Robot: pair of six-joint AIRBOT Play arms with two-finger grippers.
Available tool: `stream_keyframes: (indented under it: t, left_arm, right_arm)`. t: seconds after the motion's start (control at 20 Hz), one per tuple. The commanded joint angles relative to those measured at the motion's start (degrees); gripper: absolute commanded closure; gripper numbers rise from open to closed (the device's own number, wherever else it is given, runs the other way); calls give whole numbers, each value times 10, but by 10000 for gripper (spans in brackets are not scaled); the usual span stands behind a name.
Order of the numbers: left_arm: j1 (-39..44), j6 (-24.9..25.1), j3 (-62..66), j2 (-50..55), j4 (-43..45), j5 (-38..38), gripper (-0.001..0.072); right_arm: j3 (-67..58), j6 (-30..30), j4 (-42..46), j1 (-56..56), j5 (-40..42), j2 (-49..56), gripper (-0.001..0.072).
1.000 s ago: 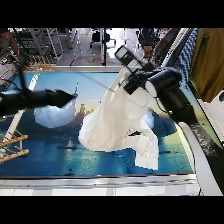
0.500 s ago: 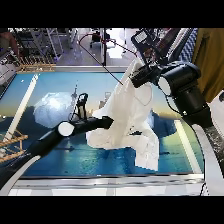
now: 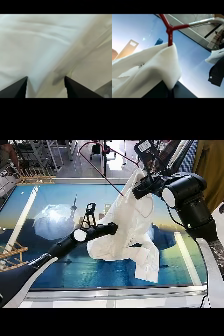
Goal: Fold the clothes and pants, and hang the long-sleeved shirts on hangers.
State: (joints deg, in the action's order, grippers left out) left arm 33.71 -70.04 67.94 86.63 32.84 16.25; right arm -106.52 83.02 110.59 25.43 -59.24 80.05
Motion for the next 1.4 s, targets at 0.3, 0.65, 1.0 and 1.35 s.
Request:
stream_keyframes:
  t: [0.3,0.65,1.0,1.35]
  left_arm:
    - [15,-44,8,-43,-8,89,242]
    - [13,-73,7,13,-42,41,243]
    - [11,-71,7,0,-46,-56,459]
    - [15,-45,7,-13,-42,3,687]
  right_arm:
    - [0,0,-1,0,-2,0,695]
    - [0,0,-11,0,-17,0,695]
    - [0,-2,-11,0,-26,0,695]
    - [0,-2,-7,-1,-39,0,695]
